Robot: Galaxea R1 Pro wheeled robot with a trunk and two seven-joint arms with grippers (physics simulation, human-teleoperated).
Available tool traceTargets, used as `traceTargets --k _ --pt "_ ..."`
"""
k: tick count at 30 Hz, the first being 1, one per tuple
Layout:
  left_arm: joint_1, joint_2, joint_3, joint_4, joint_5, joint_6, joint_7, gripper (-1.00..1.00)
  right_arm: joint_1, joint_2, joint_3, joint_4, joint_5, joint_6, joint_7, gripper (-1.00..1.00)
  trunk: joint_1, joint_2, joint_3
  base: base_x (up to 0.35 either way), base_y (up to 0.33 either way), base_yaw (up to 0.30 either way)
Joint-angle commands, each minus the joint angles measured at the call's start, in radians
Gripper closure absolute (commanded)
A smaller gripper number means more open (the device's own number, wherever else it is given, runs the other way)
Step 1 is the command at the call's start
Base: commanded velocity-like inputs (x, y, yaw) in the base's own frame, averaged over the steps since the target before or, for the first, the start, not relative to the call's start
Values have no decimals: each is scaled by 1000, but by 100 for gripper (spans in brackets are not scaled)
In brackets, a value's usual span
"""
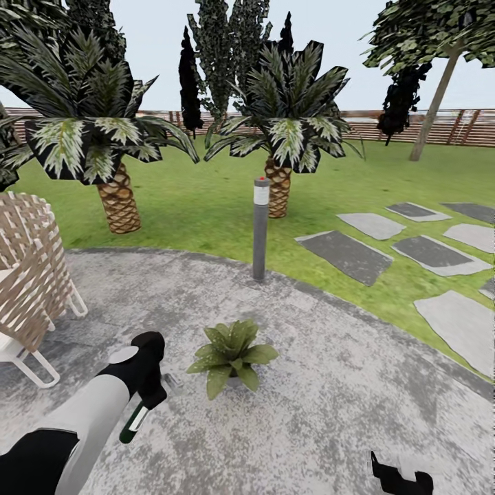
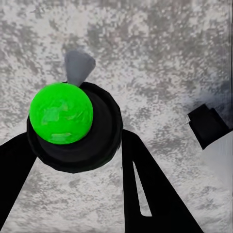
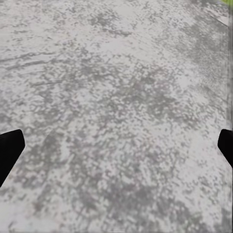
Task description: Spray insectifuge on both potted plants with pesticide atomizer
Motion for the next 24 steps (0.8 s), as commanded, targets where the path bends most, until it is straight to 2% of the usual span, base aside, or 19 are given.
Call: traceTargets --k 1,3,7,14,21,24 --pt "0 1 -5 -2 -5 7 -9 100 -1 0 -7 2 10 -3 -2 -100 0 0 -1 0 -262 1" --pt "0 2 -5 -2 -5 7 -9 100 -1 0 -7 2 10 -3 -2 -100 0 0 -1 0 -265 22" --pt "-1 1 -7 -2 -5 6 -3 100 -1 0 -6 2 10 -3 -2 -100 0 0 -1 0 -271 243" --pt "-1 1 0 2 -3 9 66 100 -1 0 -5 2 10 -3 -2 -100 0 0 -1 6 -272 275" --pt "-1 1 1 6 3 9 69 100 -1 0 -5 2 10 -3 -2 -100 0 0 -1 90 -272 274" --pt "-1 1 2 1 3 9 69 100 -1 0 -6 2 10 -3 -2 -100 0 0 -1 128 -269 109"
